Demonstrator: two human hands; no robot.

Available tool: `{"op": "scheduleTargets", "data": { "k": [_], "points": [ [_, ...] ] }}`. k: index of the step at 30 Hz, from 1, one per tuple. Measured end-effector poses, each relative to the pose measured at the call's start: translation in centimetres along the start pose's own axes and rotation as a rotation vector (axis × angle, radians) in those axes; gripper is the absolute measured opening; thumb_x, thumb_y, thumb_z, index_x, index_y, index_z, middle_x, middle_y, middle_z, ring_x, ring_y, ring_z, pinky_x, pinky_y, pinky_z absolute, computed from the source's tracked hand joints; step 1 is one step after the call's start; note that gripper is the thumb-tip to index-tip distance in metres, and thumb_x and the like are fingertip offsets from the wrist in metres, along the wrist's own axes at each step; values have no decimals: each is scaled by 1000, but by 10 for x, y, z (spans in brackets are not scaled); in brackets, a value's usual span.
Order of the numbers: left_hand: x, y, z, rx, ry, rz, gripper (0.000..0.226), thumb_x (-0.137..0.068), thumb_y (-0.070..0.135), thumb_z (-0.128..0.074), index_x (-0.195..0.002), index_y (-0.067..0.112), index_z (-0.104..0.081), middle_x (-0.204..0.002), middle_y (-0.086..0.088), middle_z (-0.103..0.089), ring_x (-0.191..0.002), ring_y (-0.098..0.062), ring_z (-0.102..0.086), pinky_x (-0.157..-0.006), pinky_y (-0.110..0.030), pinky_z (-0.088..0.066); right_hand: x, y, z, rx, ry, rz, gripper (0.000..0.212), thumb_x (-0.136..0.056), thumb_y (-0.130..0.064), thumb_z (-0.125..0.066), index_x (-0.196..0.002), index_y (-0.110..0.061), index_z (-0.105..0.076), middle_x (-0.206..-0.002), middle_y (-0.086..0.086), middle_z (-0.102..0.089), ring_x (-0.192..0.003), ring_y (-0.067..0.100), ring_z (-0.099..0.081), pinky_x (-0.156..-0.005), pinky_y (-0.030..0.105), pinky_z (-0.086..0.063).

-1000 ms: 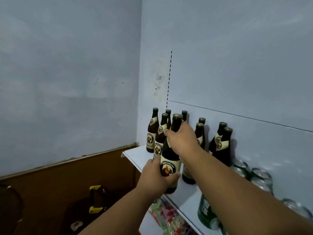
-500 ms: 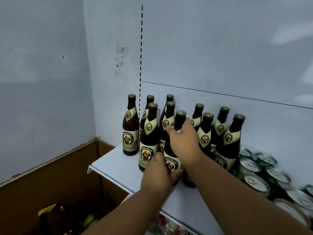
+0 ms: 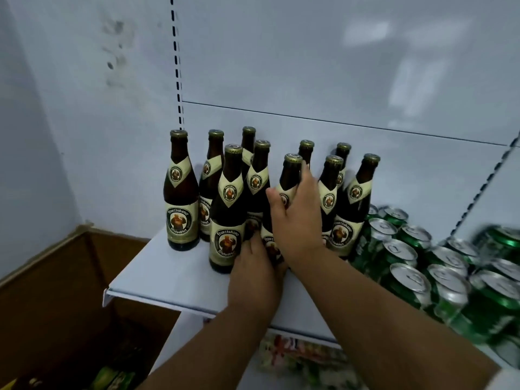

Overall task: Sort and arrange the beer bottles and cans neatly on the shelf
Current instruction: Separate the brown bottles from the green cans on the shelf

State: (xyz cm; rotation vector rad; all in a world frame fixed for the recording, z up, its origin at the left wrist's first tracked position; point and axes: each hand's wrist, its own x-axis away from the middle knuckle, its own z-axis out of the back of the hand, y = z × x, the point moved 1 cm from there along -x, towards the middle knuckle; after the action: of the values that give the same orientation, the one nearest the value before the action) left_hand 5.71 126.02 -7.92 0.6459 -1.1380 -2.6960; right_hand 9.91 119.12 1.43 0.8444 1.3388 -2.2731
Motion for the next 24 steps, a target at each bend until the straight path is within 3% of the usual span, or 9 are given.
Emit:
{"op": "scheduleTargets", "data": {
  "k": [3, 5, 8, 12, 16, 24],
  "points": [
    [19, 1, 3, 45, 53, -53, 71, -91, 23, -64, -151, 11, -28, -146, -10, -37, -128, -29, -45, -102, -44, -45, 14, -7, 9, -45, 91, 17, 77, -90, -31, -69, -150, -10, -27, -142, -1, -34, -133, 7, -37, -113, 26, -34],
    [33, -1, 2, 6, 160, -188, 55, -85, 12, -69, -135, 8, -47, -131, -11, -49, -117, -29, -50, -96, -45, -49, 23, -10, 20, -27, 140, 70, 70, -89, -27, -71, -146, -10, -34, -136, -5, -36, -129, 7, -42, -110, 27, -38],
    [48, 7, -2, 11, 215, -375, 38, -81, 5, -70, -117, 9, -57, -113, -8, -56, -100, -27, -55, -83, -42, -53, 38, -8, 52, 36, 181, 151, 54, -89, -20, -69, -136, -9, -45, -126, -6, -41, -120, 14, -50, -103, 29, -44],
    [61, 51, -13, 51, 167, -510, 28, -86, 10, -62, -114, 10, -60, -110, -6, -58, -104, -25, -55, -88, -40, -49, 56, 5, 116, 229, 168, 186, 44, -88, -18, -69, -128, -8, -53, -124, 4, -51, -116, 15, -49, -99, 28, -43],
    [81, 117, -34, 67, 125, -711, 21, -89, 10, -57, -109, 7, -63, -108, -10, -60, -101, -29, -56, -87, -42, -47, 78, 27, 203, 441, 226, 174, 41, -86, -21, -69, -124, -11, -57, -121, 6, -53, -113, 18, -49, -96, 27, -40],
    [181, 276, -141, 74, -49, -929, 25, -75, 11, -57, -100, 16, -61, -101, -4, -57, -92, -27, -55, -78, -38, -46, 147, 90, 435, 743, 297, -38, 38, -82, -29, -65, -117, -17, -59, -116, 5, -55, -106, 27, -53, -87, 47, -48]
  ]
}}
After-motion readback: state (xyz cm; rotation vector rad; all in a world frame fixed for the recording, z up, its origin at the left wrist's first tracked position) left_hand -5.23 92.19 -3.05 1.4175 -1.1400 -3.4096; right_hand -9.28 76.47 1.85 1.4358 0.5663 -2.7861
